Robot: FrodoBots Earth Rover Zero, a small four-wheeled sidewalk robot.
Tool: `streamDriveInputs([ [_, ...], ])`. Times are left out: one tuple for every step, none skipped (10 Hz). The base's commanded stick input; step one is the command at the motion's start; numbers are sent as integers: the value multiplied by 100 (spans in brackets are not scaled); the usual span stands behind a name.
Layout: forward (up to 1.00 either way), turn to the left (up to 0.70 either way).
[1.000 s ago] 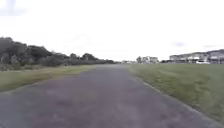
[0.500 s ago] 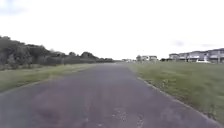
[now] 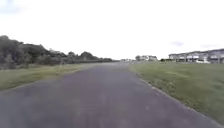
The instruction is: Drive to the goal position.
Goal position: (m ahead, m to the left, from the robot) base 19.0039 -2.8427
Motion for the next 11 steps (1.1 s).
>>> streamDriveInputs([
  [70, 2],
  [70, 2],
  [70, 2],
  [70, 2],
  [70, 2],
  [70, 2],
  [70, 2],
  [70, 2],
  [70, 2],
  [70, 2],
  [70, 2],
])
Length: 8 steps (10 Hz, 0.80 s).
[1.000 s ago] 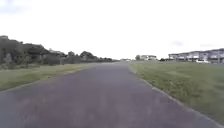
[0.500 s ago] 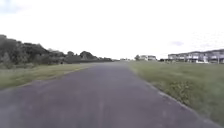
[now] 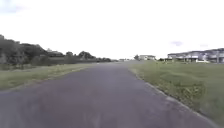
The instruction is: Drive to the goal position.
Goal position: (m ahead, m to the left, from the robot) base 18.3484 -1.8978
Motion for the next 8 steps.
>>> streamDriveInputs([
  [70, 2],
  [70, 2],
  [70, 2],
  [70, 2],
  [70, 2],
  [70, 1],
  [70, -13],
  [70, -24],
])
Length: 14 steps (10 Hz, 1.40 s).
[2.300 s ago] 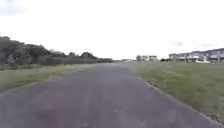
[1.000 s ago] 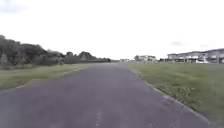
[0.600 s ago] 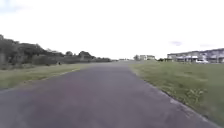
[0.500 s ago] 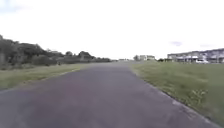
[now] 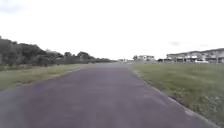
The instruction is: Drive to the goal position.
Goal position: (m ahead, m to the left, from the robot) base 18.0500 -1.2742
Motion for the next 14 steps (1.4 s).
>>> streamDriveInputs([
  [70, -15],
  [70, -5],
  [70, 0],
  [70, 0],
  [70, 0],
  [70, 0],
  [70, 0],
  [70, 0],
  [70, 0],
  [70, 0],
  [70, 0],
  [70, 0],
  [70, -6],
  [70, -12],
])
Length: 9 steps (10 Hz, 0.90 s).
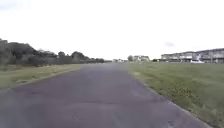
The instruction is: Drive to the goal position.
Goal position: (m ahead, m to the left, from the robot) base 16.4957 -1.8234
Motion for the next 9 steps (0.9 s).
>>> streamDriveInputs([
  [70, -9],
  [70, -6],
  [70, -3],
  [70, 0],
  [70, 0],
  [70, 0],
  [70, 0],
  [70, 0],
  [70, 0],
])
